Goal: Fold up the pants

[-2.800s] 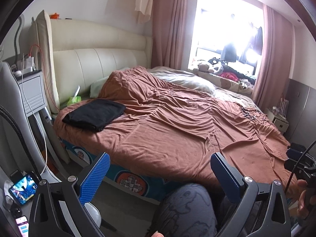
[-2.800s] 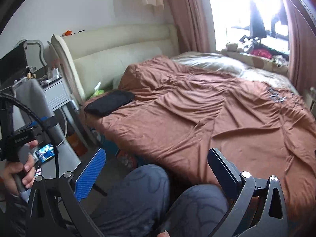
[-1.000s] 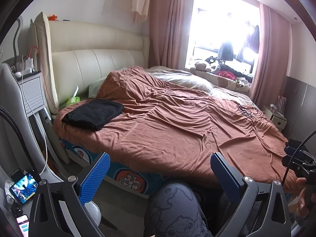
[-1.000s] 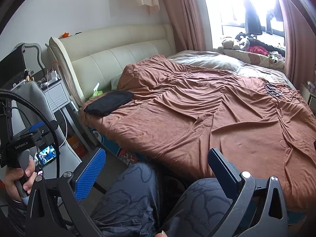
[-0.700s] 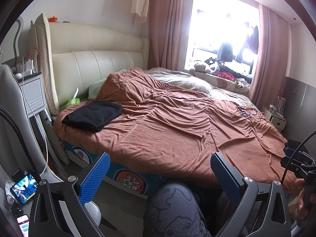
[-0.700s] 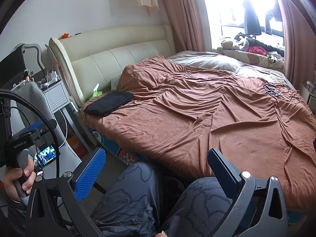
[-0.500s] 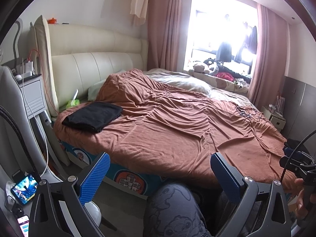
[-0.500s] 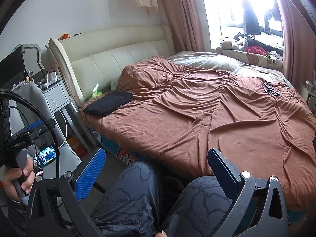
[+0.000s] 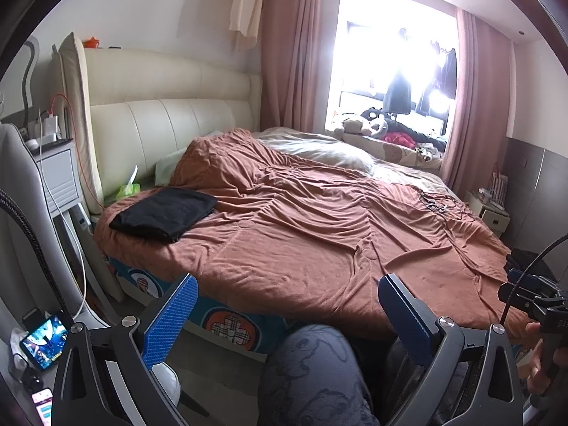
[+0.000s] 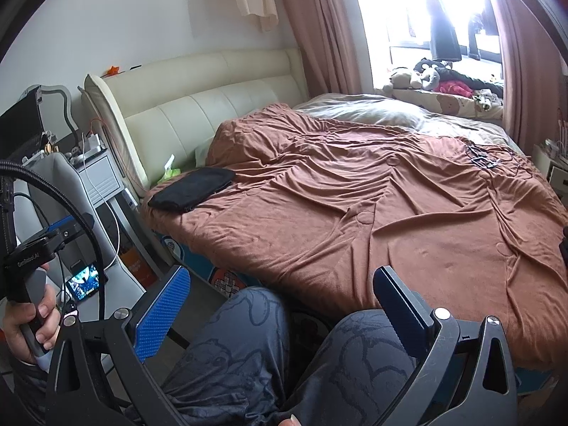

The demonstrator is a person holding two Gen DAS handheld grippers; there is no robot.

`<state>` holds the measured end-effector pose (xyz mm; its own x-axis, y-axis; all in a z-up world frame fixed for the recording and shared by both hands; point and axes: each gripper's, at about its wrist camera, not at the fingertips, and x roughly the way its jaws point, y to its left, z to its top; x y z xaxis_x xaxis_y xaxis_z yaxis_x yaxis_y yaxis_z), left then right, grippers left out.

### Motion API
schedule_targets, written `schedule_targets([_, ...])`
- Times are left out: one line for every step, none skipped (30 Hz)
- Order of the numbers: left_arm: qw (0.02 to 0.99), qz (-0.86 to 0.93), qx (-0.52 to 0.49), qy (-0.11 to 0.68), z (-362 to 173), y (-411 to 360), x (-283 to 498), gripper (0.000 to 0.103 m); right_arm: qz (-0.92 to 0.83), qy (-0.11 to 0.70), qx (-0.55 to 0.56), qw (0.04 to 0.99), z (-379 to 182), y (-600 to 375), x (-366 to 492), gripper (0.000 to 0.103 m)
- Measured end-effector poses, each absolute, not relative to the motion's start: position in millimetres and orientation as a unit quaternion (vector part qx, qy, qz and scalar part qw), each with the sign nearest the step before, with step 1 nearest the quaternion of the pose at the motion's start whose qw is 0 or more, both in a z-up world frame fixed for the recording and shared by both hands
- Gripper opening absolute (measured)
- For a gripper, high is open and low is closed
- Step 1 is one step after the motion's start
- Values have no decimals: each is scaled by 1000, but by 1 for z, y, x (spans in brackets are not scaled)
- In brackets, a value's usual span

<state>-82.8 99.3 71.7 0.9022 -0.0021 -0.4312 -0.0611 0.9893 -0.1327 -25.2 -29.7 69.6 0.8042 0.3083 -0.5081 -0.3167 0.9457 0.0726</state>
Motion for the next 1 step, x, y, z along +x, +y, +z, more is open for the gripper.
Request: schedule_targets([972,12,-73,221,72,100,-84,103,164,266,-7,950,70,-31,-26,103])
